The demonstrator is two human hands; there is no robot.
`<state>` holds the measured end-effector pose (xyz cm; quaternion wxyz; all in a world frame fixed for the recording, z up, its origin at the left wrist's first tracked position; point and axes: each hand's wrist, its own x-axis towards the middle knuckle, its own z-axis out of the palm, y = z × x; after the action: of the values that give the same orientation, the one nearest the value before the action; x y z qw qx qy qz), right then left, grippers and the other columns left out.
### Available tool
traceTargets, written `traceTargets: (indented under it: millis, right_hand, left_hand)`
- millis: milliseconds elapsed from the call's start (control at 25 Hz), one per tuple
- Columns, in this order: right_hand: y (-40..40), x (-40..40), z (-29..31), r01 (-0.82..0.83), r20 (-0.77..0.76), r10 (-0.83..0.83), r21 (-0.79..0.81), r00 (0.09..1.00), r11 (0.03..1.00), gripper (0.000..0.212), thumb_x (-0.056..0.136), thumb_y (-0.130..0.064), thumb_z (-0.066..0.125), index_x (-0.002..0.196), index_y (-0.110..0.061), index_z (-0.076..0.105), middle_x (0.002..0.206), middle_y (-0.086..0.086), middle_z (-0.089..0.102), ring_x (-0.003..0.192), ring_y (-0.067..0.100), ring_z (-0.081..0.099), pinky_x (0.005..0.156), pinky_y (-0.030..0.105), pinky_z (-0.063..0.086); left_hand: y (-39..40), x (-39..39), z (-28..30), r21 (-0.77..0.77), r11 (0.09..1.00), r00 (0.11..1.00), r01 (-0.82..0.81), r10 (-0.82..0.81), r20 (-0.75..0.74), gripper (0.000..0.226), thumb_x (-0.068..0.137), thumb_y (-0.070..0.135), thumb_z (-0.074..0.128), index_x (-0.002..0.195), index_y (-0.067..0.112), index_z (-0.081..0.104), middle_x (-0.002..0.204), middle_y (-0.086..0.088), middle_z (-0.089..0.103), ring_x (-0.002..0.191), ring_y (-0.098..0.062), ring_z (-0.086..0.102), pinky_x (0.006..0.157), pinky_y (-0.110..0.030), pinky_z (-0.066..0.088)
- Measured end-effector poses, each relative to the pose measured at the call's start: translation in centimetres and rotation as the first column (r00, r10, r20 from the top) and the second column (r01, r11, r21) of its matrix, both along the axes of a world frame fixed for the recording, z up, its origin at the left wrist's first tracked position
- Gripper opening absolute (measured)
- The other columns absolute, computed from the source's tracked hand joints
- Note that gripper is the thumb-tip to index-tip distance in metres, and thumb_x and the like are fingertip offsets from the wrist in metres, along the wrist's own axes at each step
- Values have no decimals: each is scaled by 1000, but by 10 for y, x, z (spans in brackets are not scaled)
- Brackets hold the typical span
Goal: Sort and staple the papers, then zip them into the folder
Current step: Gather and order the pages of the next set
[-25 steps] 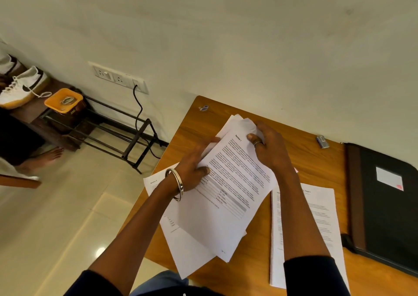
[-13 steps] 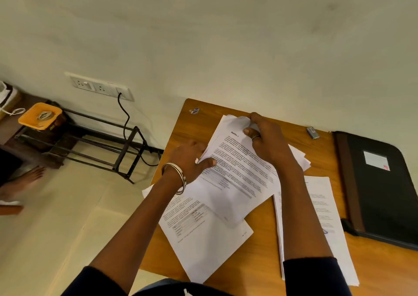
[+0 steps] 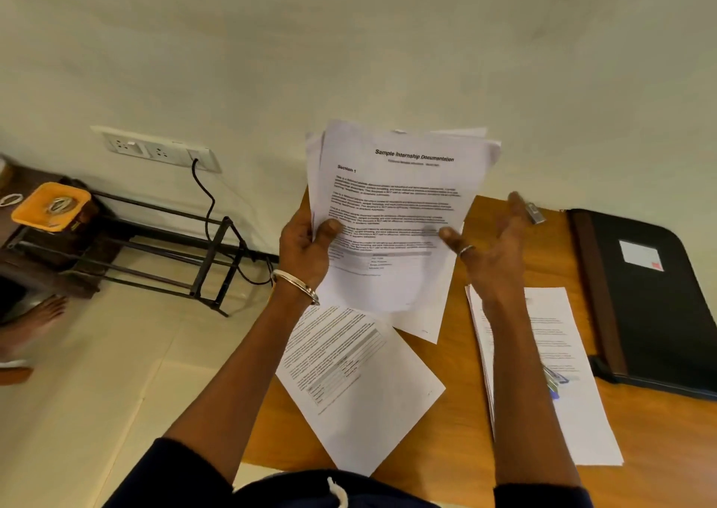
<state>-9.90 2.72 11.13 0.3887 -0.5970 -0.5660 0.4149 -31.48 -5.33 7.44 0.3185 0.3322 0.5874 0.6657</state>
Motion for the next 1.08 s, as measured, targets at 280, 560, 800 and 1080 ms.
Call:
traceTargets:
  millis: [280,560,800,1080]
  right_hand:
    - [-17,-9,-64,-172,-13,173,-174,985,970,56,76,-20,79,126,-19,54,115,-1,65,109,21,60,92,46,53]
    - [-17,-10,-57,-86,-17,85,-32,996,996,36,86,-10,67,121,-12,60,120,9,65,110,30,60,95,45,52]
    - [-27,5,-66,-97,14,97,12,995,995,39,89,-9,64,126,-7,54,122,12,62,112,28,59,91,35,51]
    - [-27,25,-87,-217,188,227,-71,956,974,41,92,-4,58,132,-7,47,129,11,58,119,29,55,92,27,45]
  left_hand:
    - [-7,-7,2,97,994,999,41,-43,18,27,83,18,61,109,13,60,106,-11,65,101,-28,62,87,-44,52]
    - [-6,12,-9,56,985,981,-164,157,114,32,93,-2,48,123,7,49,109,-4,62,102,-12,62,93,-35,51]
    - [-8,38,-24,-23,985,985,-171,171,-10,38,95,12,48,132,3,42,117,-10,58,106,-11,60,89,-27,50]
    - [-22,72,-27,-259,916,887,-307,177,-426,35,93,1,47,128,-3,45,114,-17,59,99,-18,54,77,-16,41]
